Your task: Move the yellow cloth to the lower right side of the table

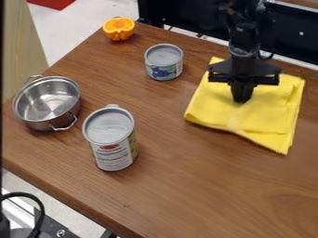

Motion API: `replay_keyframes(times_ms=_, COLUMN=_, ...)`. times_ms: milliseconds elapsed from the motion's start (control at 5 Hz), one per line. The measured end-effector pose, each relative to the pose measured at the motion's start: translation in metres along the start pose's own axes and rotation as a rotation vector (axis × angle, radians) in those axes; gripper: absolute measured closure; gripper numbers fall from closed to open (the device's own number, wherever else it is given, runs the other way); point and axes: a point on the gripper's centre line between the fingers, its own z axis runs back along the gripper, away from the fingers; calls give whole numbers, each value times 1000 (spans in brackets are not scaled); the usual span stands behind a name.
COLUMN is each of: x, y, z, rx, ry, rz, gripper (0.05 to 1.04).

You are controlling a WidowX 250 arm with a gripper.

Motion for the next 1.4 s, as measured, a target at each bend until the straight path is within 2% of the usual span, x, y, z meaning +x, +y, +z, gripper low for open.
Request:
replay_keyframes(times_ms=400, x=-32, y=-17, z=3, rx=-39, ry=44, rz=-74, gripper=1030)
replay_keyframes(times_ms=600, x=-46, y=-33, z=4, rx=-69, ry=30, rz=-111, gripper=1030)
replay_keyframes(times_ms=800, x=-58, y=-48, z=3, rx=-61, ry=11, rz=-172, gripper=1030)
replay_keyframes(times_ms=1000, x=-69, y=-59, z=3, rx=-61, ry=14, rz=-206, gripper=1030)
replay_keyframes(times_ms=1400, x=-93, y=-60, z=9, rx=-75, ry=47, rz=-237, gripper=1030)
